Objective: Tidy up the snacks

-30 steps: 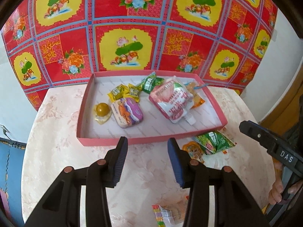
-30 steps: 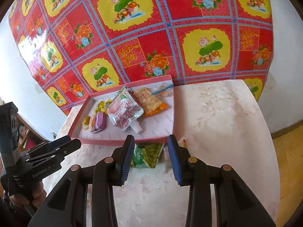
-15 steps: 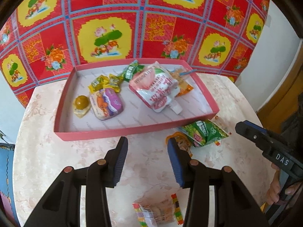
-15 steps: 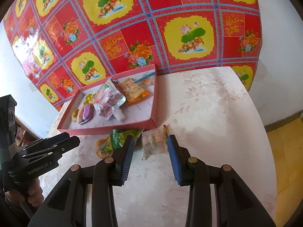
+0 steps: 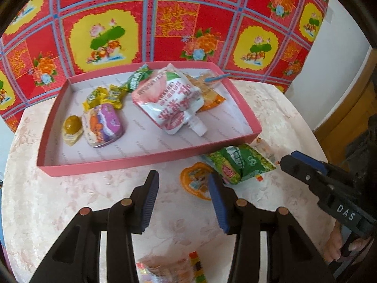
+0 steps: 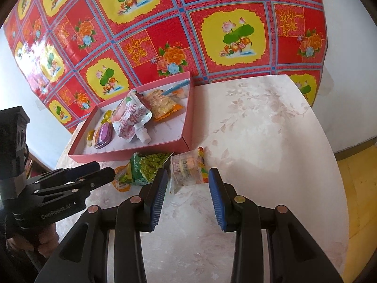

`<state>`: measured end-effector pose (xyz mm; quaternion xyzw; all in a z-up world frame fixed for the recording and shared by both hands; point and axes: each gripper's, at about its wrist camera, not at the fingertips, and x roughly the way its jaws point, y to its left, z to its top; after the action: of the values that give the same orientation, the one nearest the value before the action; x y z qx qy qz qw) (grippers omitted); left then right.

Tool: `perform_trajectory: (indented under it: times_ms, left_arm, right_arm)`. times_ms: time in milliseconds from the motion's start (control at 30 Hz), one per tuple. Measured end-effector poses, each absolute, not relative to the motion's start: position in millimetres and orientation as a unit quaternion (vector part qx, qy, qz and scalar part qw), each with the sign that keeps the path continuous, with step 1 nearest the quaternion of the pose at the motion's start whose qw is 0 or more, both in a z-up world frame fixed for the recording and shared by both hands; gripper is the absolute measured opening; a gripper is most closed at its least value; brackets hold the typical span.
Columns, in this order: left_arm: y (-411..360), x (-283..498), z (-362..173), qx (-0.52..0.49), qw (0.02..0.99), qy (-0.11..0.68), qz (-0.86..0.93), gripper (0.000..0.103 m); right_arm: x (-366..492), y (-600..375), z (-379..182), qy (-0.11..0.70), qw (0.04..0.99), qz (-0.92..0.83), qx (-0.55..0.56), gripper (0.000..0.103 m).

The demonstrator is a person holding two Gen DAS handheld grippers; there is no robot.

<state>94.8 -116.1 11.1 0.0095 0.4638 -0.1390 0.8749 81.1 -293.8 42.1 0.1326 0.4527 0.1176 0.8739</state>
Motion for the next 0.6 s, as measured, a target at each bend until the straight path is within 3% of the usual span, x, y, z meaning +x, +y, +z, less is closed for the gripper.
perform_trajectory:
  times_ms: [600]
  left_arm:
    - [-132,106,-9,0.037,0.869,0.472,-0.141,0.046]
  right_arm:
    - [86,-290,36,0.461,0.869,0.122,0.131,0.037]
